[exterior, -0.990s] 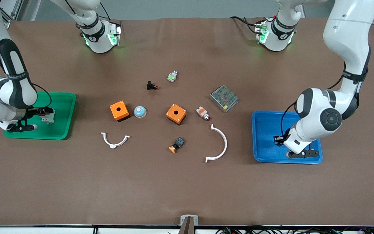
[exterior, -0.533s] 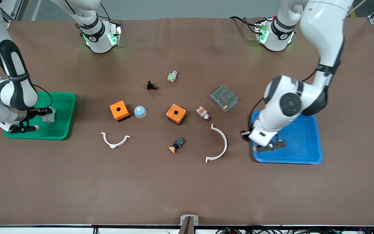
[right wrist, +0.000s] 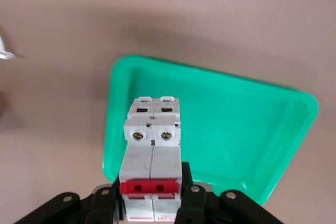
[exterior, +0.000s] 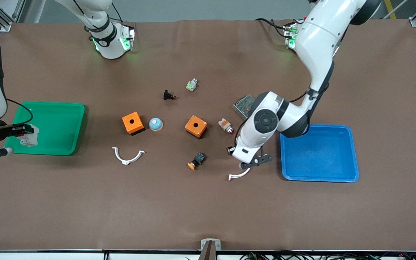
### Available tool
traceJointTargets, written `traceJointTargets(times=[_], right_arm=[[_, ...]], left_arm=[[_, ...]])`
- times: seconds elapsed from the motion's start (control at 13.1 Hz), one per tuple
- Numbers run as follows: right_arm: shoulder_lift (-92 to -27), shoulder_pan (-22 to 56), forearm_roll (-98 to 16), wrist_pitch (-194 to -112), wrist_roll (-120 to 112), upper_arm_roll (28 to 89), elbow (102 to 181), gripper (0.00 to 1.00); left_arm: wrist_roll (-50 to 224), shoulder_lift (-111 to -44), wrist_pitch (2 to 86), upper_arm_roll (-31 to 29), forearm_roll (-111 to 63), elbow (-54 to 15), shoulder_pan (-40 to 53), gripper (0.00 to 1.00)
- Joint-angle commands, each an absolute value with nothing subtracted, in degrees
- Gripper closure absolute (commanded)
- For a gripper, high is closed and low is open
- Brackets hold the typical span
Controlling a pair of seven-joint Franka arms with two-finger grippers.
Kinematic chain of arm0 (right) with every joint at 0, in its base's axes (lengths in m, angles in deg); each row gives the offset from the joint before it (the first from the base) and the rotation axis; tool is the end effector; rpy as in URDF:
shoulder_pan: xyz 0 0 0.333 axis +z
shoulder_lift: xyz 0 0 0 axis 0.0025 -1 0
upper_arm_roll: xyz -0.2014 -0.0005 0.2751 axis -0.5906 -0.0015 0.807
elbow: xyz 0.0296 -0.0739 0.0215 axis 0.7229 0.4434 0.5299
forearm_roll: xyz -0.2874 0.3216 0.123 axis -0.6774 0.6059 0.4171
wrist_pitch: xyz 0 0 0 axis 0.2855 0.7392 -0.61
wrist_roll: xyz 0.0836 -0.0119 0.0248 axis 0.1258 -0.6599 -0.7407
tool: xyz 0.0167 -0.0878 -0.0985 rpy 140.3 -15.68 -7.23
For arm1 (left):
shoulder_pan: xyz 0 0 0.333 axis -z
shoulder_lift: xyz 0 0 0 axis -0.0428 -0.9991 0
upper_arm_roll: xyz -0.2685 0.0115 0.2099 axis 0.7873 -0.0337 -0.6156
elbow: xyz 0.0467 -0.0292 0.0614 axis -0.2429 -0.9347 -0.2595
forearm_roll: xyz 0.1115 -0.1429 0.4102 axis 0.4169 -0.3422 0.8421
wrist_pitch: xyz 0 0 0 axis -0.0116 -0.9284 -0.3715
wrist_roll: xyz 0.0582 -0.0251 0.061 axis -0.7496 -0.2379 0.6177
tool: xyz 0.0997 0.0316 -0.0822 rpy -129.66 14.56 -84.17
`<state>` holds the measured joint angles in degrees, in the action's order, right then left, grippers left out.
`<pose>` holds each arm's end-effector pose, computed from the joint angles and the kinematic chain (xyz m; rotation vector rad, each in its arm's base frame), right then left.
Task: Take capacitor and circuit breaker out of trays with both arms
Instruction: 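Lift the capacitor with the left gripper while the right gripper lifts the breaker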
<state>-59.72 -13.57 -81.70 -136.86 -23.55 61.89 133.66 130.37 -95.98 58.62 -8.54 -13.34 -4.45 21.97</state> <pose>0.6709 -0.1899 0.3537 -3.0829 -0.2822 0.4278 0.6610 -0.4356 0.1947 2.9766 0.4479 -0.0244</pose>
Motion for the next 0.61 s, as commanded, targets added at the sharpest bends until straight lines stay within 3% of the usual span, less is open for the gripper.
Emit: traceJointTargets(times=[0.0, 0.23, 0.3, 0.38, 0.53], right_arm=[[-60.37, -10.71, -77.40, -136.31, -23.04, 63.09, 131.22, 0.83], [-60.98, -4.21, -76.59, -136.75, -20.06, 63.09, 129.29, 0.83], [-61.51, -1.14, -76.86, -136.92, -19.18, 63.09, 128.68, 0.83], [-62.03, 1.93, -76.95, -137.27, -18.21, 63.09, 128.06, 0.83], [-63.53, 6.07, -76.33, -138.50, -13.40, 63.09, 127.97, 0.83]], left_arm=[[131.34, -101.12, 59.16, -9.82, -12.66, 0.69, 24.08, 0.89], [131.34, -102.10, 59.25, -10.53, -12.66, 0.69, 24.44, 0.61], [131.43, -102.10, 59.26, -10.53, -12.75, 0.69, 24.44, 0.43], [131.17, -101.84, 59.17, -10.79, -12.32, 0.69, 24.44, 0.00], [131.17, -100.09, 58.38, -11.49, -11.78, 0.87, 24.27, 0.00]])
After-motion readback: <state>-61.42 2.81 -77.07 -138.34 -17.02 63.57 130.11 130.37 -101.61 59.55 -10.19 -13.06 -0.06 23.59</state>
